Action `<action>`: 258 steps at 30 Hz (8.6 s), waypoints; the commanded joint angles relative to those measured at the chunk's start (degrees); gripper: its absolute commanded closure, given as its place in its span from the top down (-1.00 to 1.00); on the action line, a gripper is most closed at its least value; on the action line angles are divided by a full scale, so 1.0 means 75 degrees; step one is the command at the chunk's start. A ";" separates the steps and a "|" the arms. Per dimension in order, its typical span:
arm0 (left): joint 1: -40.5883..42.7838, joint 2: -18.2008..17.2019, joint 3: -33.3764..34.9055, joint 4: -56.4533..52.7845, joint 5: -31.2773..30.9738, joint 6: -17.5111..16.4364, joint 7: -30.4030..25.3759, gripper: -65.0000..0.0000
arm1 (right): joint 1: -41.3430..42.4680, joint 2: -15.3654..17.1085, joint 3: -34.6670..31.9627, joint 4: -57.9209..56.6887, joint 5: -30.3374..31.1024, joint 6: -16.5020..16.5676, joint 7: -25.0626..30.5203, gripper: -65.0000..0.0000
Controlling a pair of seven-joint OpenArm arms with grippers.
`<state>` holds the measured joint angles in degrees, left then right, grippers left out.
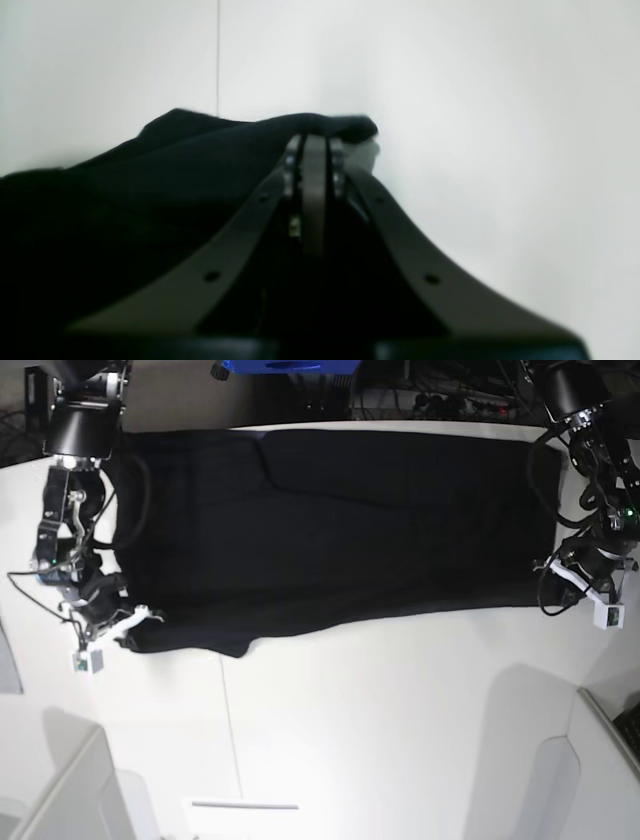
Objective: Fold the T-shirt properly
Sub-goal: 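Fold both hem corners up over the shirt toward the collar, then release the hem and regrasp the folded edge with both grippers, then pull the folded strip away from the collar edge with both grippers, then grasp the strip end with the left gripper and fold it toward the right gripper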
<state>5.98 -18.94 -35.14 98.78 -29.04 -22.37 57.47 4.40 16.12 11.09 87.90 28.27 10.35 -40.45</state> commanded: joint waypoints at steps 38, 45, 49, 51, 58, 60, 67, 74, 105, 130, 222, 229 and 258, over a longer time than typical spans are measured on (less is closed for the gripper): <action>0.1424 -0.0329 -0.0420 0.1041 -0.0319 0.0046 -0.0167 -1.00 | -0.3395 -0.0807 0.1914 0.3665 0.0186 0.0068 -0.1552 -1.00; 0.1530 -0.0376 -0.0420 0.1041 -0.0319 0.0046 -0.0167 -1.00 | -0.3875 -0.0877 0.2969 0.3724 0.2179 0.0079 -0.1916 -1.00; 0.1565 -0.0376 -0.0420 0.1041 -0.0319 0.0046 -0.0167 -1.00 | -0.4039 -0.0889 0.3028 0.3724 0.2460 0.0079 -0.2115 -1.00; 0.1659 -0.0376 -0.0420 0.1100 -0.0319 0.0046 -0.0167 -1.00 | -0.4110 -0.0924 0.3028 0.3712 0.2460 0.0079 -0.2115 -1.00; 0.2268 -0.0364 -0.0420 0.1440 -0.0307 0.0046 -0.0179 -1.00 | -0.4438 -0.0936 0.3028 0.3630 0.2460 0.0079 -0.2103 -1.00; 0.2409 -0.0329 -0.0420 0.1440 -0.0307 0.0046 -0.0179 -1.00 | -0.4508 -0.0948 0.3028 0.3536 0.2460 0.0079 -0.2045 -1.00; 0.2714 -0.0317 -0.0420 0.1440 -0.0307 0.0046 -0.0179 -1.00 | -0.4555 -0.0948 0.3028 0.3419 0.2449 0.0068 -0.2103 -1.00; 0.2843 -0.0317 -0.0420 0.1428 -0.0307 0.0070 -0.0179 -1.00 | -0.4578 -0.0948 0.3028 0.2962 0.2449 0.0068 -0.2056 -1.00; 0.2971 0.0210 -0.1065 0.1698 -0.0354 0.0046 -0.0179 0.19 | -0.5024 -0.1053 0.2700 0.3477 0.2449 0.0759 -0.0486 -0.43; 0.2069 0.0538 0.0295 -0.0916 0.0209 0.0093 -0.0988 -1.00 | -0.3031 -0.1264 0.1950 0.0570 0.0069 0.0759 -0.0427 -1.00; -0.0510 0.0163 0.0342 -0.3342 -0.0565 -0.0317 -0.1187 -1.00 | -0.2703 -0.1921 0.0309 0.3477 -0.1466 0.0783 -0.0486 -1.00; -0.0322 0.0023 0.0342 -0.2698 -0.0565 -0.0293 -0.1199 -1.00 | -0.2808 -0.1921 0.0344 0.3489 -0.1466 0.0783 -0.0486 -1.00; 0.1143 0.1324 0.1491 0.1335 0.1521 -0.0293 -0.1117 -1.00 | -0.2808 -0.1932 0.0297 0.3489 -0.1466 0.0783 -0.0486 -1.00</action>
<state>14.98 -8.34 -23.73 107.55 -17.23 -24.64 50.22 -17.04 1.39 13.26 113.14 16.64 16.29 -45.28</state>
